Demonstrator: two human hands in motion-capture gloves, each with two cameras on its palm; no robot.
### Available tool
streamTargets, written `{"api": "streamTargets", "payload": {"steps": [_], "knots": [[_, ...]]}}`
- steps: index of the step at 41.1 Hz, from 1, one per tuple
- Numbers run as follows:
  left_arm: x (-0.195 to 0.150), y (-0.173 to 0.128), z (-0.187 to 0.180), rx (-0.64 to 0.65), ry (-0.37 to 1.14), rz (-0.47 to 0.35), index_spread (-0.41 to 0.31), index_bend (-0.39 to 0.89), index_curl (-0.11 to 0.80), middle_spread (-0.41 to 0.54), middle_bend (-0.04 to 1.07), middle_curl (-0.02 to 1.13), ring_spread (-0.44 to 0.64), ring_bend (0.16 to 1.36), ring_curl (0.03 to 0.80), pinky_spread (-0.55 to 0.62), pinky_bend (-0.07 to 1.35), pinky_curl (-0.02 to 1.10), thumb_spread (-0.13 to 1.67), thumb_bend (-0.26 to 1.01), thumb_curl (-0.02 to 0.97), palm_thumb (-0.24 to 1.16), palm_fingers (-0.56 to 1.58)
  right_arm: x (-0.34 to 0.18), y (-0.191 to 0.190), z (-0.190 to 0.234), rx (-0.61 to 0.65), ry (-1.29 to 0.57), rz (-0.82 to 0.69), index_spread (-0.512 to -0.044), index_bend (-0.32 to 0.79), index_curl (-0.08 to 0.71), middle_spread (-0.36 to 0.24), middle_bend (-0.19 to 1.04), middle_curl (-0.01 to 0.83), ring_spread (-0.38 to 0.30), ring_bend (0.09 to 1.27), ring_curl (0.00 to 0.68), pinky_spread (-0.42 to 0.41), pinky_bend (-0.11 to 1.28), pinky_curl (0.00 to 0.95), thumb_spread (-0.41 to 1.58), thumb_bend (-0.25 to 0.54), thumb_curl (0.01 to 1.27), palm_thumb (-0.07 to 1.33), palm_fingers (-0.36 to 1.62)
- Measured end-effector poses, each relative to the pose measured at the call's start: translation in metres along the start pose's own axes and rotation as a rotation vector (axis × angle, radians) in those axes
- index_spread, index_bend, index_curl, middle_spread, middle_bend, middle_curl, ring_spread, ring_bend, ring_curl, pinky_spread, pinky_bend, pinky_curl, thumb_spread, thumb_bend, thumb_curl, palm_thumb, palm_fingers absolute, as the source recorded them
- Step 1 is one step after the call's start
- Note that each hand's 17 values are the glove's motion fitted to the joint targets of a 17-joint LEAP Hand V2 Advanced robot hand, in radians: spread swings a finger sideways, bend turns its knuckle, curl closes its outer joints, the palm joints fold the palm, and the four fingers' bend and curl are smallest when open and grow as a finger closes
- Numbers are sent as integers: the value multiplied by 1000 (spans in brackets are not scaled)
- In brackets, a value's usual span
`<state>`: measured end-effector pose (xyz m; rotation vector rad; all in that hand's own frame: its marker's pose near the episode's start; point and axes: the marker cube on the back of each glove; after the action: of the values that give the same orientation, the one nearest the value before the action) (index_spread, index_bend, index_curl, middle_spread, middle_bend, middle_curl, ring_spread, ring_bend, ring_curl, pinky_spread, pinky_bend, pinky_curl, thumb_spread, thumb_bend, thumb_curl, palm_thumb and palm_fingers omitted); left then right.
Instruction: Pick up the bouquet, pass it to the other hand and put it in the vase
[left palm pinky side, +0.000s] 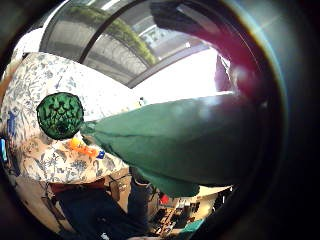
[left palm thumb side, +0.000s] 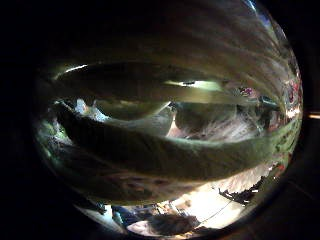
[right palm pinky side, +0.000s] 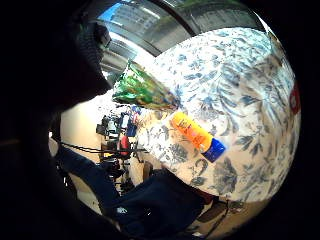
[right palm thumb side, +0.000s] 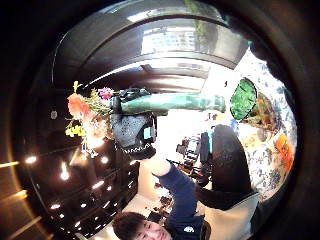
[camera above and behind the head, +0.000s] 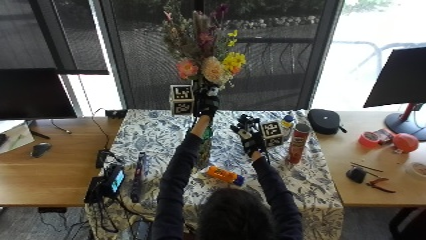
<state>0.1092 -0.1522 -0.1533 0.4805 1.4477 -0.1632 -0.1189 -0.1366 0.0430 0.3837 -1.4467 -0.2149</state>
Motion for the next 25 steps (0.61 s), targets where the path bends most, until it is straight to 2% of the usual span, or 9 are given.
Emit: {"api": "streamTargets", "payload": {"steps": [3,6,12,15,19,25], "knots": [[9,-5,-4,35,4,-8,-194,288,561,-237,635,612,-258,652,434,-144,167,322,1296,56,419,875,999,-7,-1,-11,-9,-1,41,-285,63,381,-170,176,424,-139,537,421,108,597,421,1115,-21,421,822,441],[15,-11,-8,62,14,-17,-196,273,572,-241,624,619,-261,639,436,-148,165,329,1299,49,419,878,1003,-16,-2,-20,-20,-12,47,-307,76,360,-168,172,411,-98,490,412,154,612,425,1116,-26,422,808,308],[10,-25,-16,140,6,-16,-200,249,593,-248,606,633,-265,624,443,-152,154,337,1304,37,419,884,1009,-33,2,-36,9,20,54,-331,103,320,-141,172,388,-40,440,381,198,615,410,1117,-24,428,791,201],[10,-26,-21,168,-1,-26,-202,239,603,-250,599,640,-266,619,447,-154,152,340,1306,31,419,887,1011,-40,6,-42,18,23,71,-342,112,305,-129,171,376,-17,431,367,210,618,400,1118,-22,431,785,182],[2,-31,-27,194,-18,-33,-204,227,617,-253,590,650,-267,608,452,-155,149,342,1308,23,420,891,1012,-28,-1,-52,46,24,70,-348,119,290,-79,172,365,6,428,355,226,618,390,1114,-21,435,777,163],[-16,-40,-32,217,-18,-55,-206,211,638,-255,576,662,-269,595,457,-156,147,343,1311,11,420,897,1015,-24,-2,-58,68,3,91,-354,129,275,-49,175,351,26,425,343,237,616,379,1113,-19,441,774,152]]}}
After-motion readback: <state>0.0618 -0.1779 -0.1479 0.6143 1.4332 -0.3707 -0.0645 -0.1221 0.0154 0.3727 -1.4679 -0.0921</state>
